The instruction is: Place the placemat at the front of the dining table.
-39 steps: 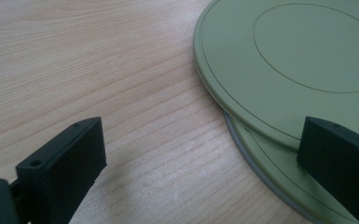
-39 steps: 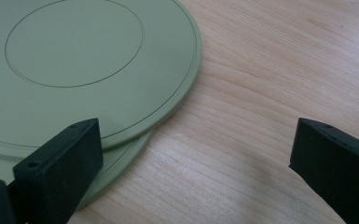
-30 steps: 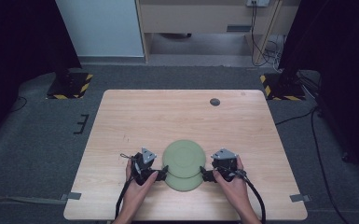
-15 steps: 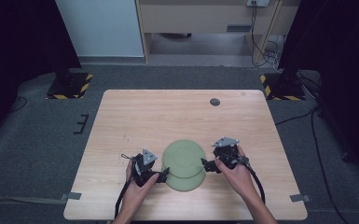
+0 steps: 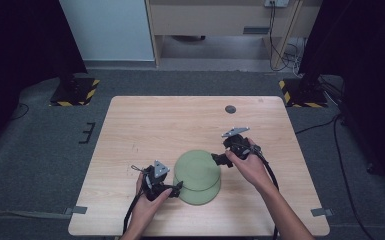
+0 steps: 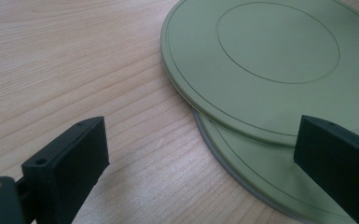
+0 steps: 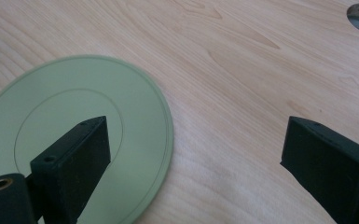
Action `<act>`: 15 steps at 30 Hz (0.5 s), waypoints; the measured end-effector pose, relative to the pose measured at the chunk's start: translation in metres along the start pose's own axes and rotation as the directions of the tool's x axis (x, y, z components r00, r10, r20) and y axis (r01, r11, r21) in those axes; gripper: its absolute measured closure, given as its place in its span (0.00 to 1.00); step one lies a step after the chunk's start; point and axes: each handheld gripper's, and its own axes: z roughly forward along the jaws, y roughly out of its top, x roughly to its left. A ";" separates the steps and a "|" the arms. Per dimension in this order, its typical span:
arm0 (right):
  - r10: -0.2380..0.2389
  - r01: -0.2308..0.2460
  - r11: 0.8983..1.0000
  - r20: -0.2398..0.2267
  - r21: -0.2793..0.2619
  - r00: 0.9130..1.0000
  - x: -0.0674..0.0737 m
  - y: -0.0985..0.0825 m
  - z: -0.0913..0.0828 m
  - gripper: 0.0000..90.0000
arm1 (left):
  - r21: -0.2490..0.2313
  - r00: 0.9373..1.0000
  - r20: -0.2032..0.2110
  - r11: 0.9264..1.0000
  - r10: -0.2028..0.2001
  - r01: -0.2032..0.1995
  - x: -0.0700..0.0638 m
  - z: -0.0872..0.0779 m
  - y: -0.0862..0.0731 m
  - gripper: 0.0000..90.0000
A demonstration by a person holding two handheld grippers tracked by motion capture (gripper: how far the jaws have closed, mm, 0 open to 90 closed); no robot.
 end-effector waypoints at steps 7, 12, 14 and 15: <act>0.000 0.003 0.999 -0.053 0.050 0.999 -0.006 0.018 0.015 0.13 | 0.013 1.000 -0.002 1.000 0.015 -0.015 -0.004 0.002 -0.002 0.03; -0.022 0.029 0.996 -0.082 0.084 0.996 -0.001 0.019 0.026 0.17 | 0.009 1.000 -0.005 1.000 0.004 -0.004 -0.006 0.003 -0.003 0.02; -0.024 0.033 0.996 -0.098 0.086 0.995 0.000 0.019 0.030 0.18 | 0.010 1.000 -0.001 1.000 -0.004 0.004 -0.005 0.003 -0.003 0.02; -0.027 0.036 0.996 -0.105 0.081 0.994 0.001 0.019 0.032 0.18 | 0.009 1.000 0.004 1.000 -0.010 0.010 -0.004 0.003 -0.003 0.02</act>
